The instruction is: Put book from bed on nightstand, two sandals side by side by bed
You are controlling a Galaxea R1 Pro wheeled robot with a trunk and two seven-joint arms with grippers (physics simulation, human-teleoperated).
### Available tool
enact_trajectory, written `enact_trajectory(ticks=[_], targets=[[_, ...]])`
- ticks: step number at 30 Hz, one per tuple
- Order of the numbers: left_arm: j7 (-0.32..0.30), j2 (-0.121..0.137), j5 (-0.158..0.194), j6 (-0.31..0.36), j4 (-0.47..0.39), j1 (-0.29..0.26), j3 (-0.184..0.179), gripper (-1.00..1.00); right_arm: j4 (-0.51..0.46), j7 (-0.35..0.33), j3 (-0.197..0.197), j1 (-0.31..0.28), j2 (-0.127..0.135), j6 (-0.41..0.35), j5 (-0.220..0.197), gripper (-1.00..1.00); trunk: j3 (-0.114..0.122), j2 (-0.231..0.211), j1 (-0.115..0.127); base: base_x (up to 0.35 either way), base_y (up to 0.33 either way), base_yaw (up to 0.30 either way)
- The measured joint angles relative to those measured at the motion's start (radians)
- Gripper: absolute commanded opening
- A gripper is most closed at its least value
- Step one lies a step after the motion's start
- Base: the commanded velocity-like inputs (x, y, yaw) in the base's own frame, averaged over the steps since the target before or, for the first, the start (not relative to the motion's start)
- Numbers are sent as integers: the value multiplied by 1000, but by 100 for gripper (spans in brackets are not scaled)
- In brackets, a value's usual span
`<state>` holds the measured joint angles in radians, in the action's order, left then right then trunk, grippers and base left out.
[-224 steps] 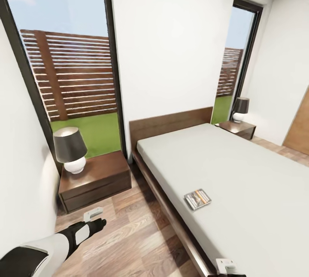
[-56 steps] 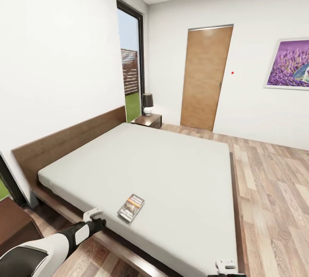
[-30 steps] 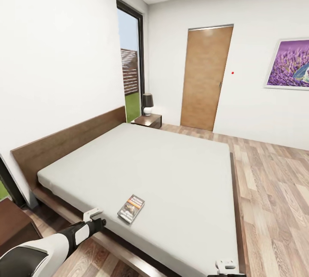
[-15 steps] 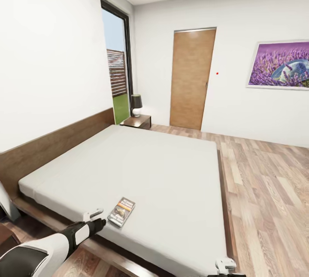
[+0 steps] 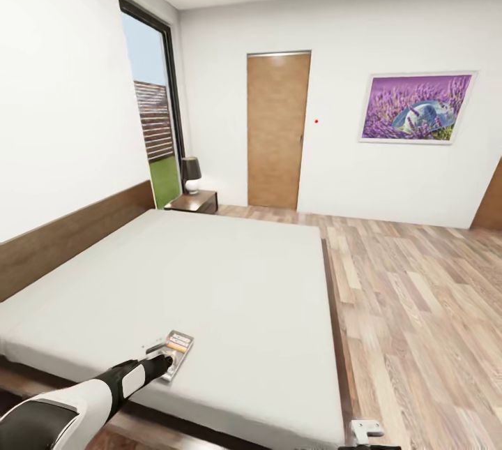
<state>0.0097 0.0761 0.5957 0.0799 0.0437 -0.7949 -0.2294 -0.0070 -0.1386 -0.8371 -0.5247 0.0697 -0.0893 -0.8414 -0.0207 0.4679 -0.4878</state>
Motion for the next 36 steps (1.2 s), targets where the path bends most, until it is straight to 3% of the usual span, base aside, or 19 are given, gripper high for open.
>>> enact_trajectory(ticks=[19, 36], targets=[[0, 1, 0, 0, 0, 0, 0, 100, 0, 0, 0, 0, 2, 0, 0, 100, 10, 1, 0, 0, 6, -300], [0, 0, 0, 0, 0, -1, 0, 100, 0, 0, 0, -1, 2, 0, 0, 100, 11, 1, 0, 0, 93, -300]])
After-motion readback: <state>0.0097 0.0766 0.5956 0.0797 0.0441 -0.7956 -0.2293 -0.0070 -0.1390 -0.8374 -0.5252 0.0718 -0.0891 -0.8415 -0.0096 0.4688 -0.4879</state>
